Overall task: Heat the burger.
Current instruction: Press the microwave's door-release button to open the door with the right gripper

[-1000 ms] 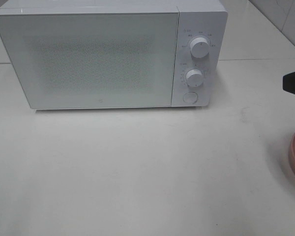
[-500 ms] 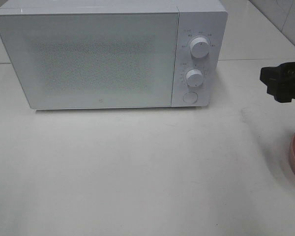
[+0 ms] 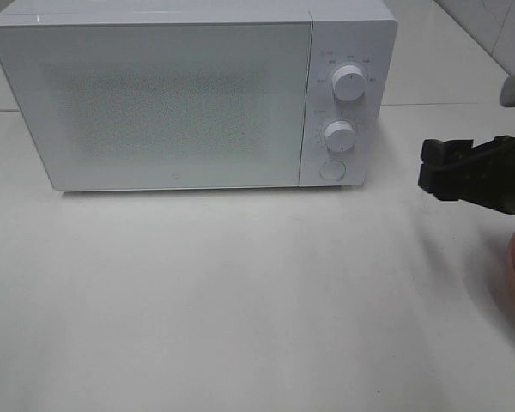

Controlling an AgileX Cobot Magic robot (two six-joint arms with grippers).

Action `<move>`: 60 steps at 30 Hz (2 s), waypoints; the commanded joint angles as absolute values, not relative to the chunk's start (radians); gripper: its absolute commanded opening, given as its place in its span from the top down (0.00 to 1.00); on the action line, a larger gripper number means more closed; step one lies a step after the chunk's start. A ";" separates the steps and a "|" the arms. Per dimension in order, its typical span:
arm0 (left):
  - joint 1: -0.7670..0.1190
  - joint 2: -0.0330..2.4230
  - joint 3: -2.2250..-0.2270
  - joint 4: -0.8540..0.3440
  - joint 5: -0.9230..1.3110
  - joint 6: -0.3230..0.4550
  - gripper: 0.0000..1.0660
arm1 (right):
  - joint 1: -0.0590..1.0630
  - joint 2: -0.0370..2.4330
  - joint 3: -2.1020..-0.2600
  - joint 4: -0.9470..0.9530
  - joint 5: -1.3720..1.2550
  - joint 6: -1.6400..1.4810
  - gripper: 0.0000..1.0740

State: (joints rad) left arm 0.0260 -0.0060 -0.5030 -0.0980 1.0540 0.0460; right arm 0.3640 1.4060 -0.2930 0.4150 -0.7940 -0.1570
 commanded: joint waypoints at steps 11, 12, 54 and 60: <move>0.029 -0.029 -0.501 -0.102 1.038 0.046 0.06 | 0.688 1.607 -0.297 0.774 -1.111 -0.245 0.31; 0.029 -0.029 -0.501 -0.102 1.038 0.046 0.06 | 0.707 1.619 -0.301 0.805 -1.116 -0.249 0.31; 0.029 -0.024 -0.501 -0.102 1.038 0.046 0.06 | 0.772 1.657 -0.343 0.880 -1.041 1.095 0.99; 0.029 -0.024 -0.501 -0.102 1.038 0.046 0.06 | 0.772 1.657 -0.344 0.879 -1.008 1.201 1.00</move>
